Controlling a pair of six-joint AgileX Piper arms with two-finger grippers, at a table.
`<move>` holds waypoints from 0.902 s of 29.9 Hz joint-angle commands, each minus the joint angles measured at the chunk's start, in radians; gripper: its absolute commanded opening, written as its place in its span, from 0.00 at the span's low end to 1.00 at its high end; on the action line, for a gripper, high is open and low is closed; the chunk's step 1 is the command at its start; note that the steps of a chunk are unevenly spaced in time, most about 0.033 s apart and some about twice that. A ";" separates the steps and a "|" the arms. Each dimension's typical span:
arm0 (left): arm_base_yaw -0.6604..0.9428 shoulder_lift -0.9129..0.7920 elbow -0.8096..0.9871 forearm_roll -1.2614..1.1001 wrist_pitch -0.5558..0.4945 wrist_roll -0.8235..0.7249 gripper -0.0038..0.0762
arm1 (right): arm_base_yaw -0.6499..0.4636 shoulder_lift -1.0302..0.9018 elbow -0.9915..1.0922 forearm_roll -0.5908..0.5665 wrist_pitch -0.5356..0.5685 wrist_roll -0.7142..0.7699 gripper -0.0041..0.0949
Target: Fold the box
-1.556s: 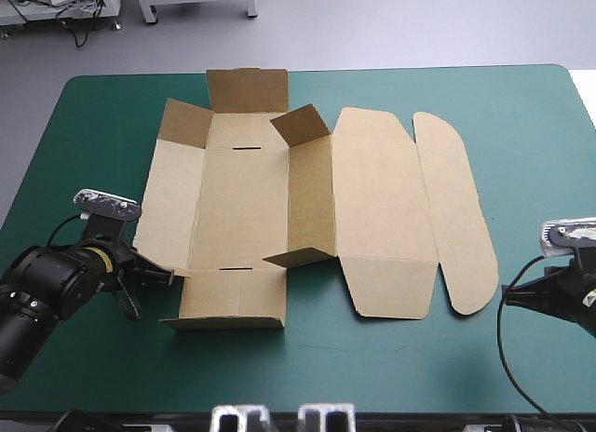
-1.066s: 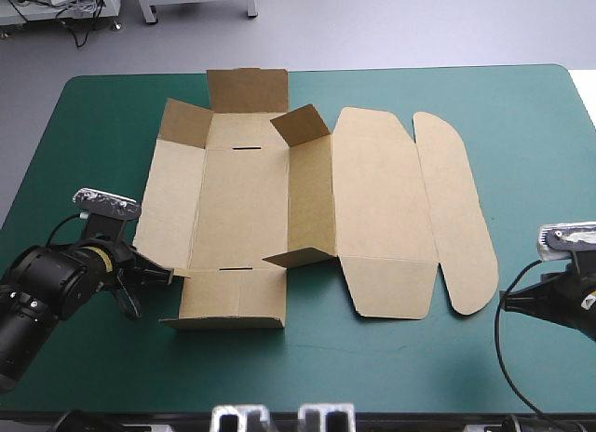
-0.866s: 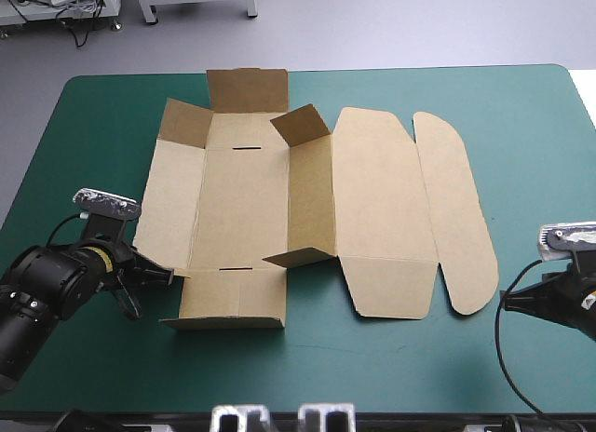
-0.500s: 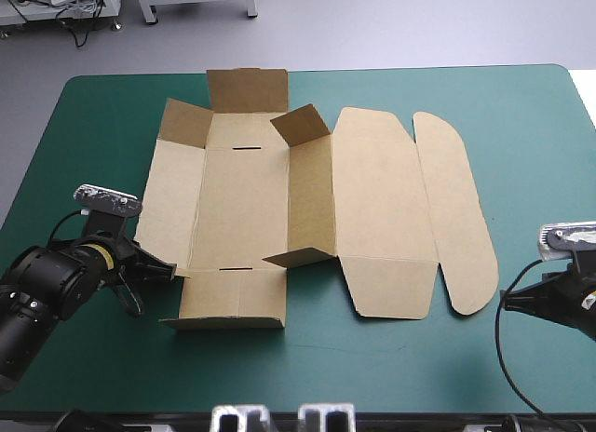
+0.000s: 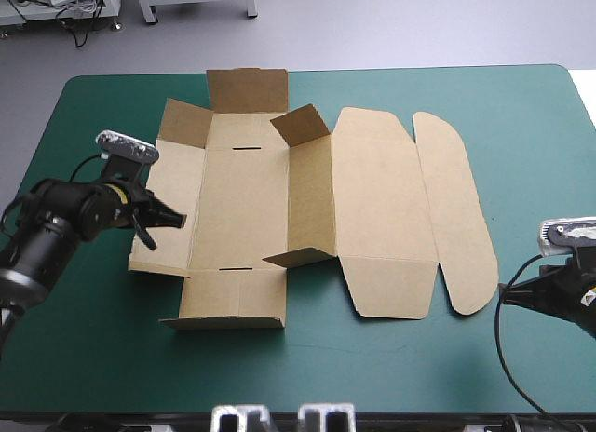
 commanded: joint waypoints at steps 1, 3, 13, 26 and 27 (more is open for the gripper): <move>0.113 0.065 -0.133 -0.199 -0.042 0.174 0.07 | 0.003 0.001 -0.023 0.004 -0.059 -0.002 0.02; 0.189 0.105 -0.174 -0.328 -0.003 0.268 0.07 | 0.003 0.001 -0.023 0.004 -0.059 -0.002 0.02; 0.550 0.277 -0.205 -0.635 0.314 0.610 0.07 | 0.003 0.001 -0.023 0.004 -0.064 -0.002 0.02; 0.689 0.525 -0.205 -0.816 0.362 0.586 0.21 | 0.003 0.001 -0.023 0.023 -0.065 -0.002 0.02; 0.689 0.539 -0.205 -0.862 0.365 0.599 0.27 | 0.003 0.001 -0.023 0.023 -0.065 -0.002 0.02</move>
